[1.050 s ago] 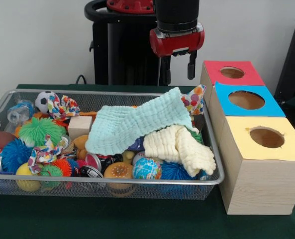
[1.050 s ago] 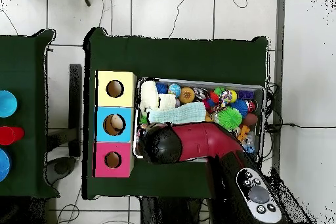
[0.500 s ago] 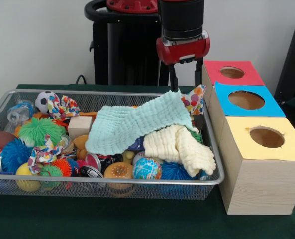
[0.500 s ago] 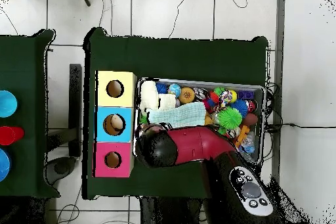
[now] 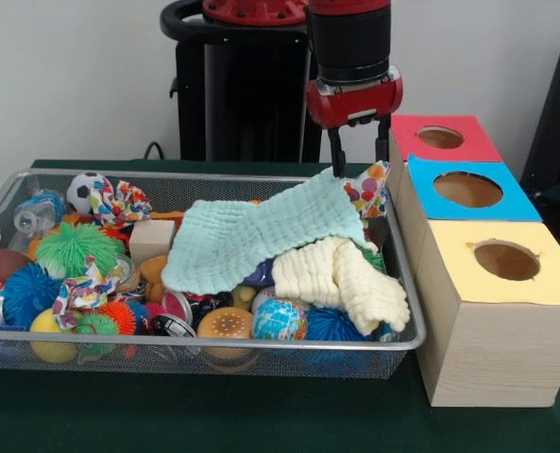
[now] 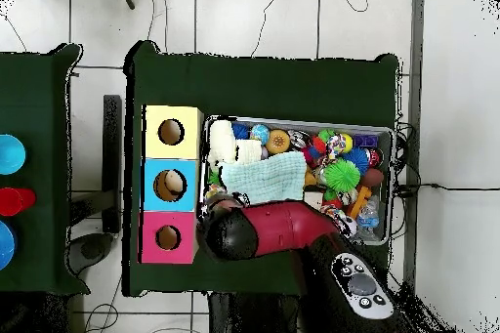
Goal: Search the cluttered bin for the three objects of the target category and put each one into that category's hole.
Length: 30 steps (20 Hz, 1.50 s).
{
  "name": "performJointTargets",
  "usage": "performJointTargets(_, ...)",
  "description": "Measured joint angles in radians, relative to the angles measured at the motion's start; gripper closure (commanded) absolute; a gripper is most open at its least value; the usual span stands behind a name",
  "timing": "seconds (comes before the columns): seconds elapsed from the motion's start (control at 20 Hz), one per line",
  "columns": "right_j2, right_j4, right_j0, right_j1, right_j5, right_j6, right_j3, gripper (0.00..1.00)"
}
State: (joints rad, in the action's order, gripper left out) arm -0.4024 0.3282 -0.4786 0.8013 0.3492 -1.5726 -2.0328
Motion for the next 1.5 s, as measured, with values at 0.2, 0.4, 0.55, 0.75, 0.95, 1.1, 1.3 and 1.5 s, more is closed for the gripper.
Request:
performJointTargets(0.2,0.005,-0.001,0.006,-0.010,-0.003,0.000,-0.029,0.00)
performJointTargets(0.4,0.004,-0.002,0.005,-0.016,-0.016,0.000,-0.051,0.00)
performJointTargets(0.55,-0.003,-0.002,0.002,-0.020,-0.036,0.000,-0.061,0.00)
performJointTargets(0.75,-0.018,-0.002,-0.009,-0.031,-0.095,0.000,-0.074,0.00)
performJointTargets(0.95,-0.021,-0.002,-0.011,-0.033,-0.137,0.000,-0.080,0.00)
performJointTargets(1.1,-0.022,-0.002,-0.011,-0.034,-0.153,0.000,-0.081,0.00)
performJointTargets(1.3,-0.022,-0.002,-0.011,-0.032,-0.153,0.000,-0.081,0.00)
performJointTargets(1.5,-0.022,-0.002,-0.011,-0.032,-0.153,0.000,-0.081,0.00)
